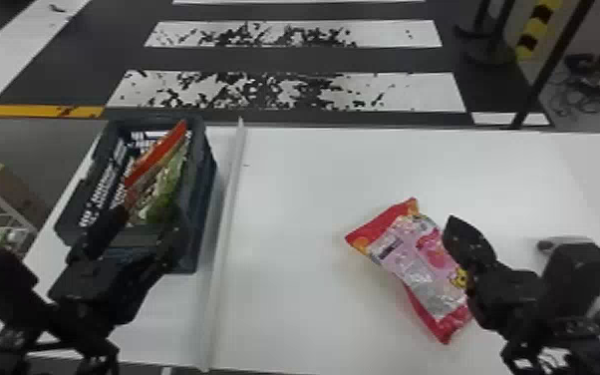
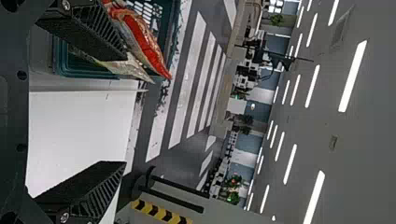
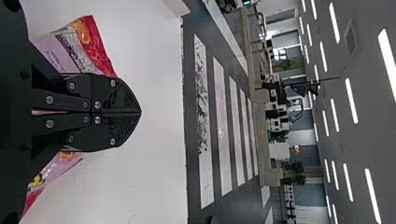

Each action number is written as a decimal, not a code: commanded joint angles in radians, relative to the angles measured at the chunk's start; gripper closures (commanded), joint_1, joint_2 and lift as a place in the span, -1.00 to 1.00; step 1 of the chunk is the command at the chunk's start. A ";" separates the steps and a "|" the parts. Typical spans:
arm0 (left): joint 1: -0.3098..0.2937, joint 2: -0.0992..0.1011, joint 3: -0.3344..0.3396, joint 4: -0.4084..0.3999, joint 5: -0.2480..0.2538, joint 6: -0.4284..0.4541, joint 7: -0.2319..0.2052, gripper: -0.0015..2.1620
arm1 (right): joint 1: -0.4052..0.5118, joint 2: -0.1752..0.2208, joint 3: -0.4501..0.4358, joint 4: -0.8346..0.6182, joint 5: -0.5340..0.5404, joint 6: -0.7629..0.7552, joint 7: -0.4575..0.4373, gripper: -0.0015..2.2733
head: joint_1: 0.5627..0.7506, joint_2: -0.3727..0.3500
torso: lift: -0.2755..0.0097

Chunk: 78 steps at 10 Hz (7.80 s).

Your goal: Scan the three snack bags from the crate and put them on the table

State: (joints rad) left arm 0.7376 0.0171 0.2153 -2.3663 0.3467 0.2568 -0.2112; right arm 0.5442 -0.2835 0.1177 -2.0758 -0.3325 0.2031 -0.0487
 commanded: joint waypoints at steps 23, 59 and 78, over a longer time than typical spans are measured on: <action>-0.006 0.009 -0.050 0.045 0.021 -0.076 -0.079 -0.92 | -0.319 0.127 0.037 0.447 0.026 -0.026 -0.197 0.98 | 0.41 0.12 | 0.28; 0.006 0.021 -0.113 0.064 0.031 -0.227 -0.077 -0.92 | 0.045 0.130 0.073 -0.001 0.141 -0.213 -0.609 -0.79 | 0.41 -0.17 | 0.28; 0.023 0.027 -0.136 0.070 -0.015 -0.245 -0.069 -0.92 | -0.151 0.023 -0.448 0.422 0.033 0.201 0.322 0.83 | 0.41 -0.86 | 0.28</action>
State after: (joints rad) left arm 0.7617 0.0435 0.0797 -2.2969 0.3313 0.0137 -0.2806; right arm 0.3985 -0.2598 -0.3315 -1.6583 -0.3028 0.3862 0.2723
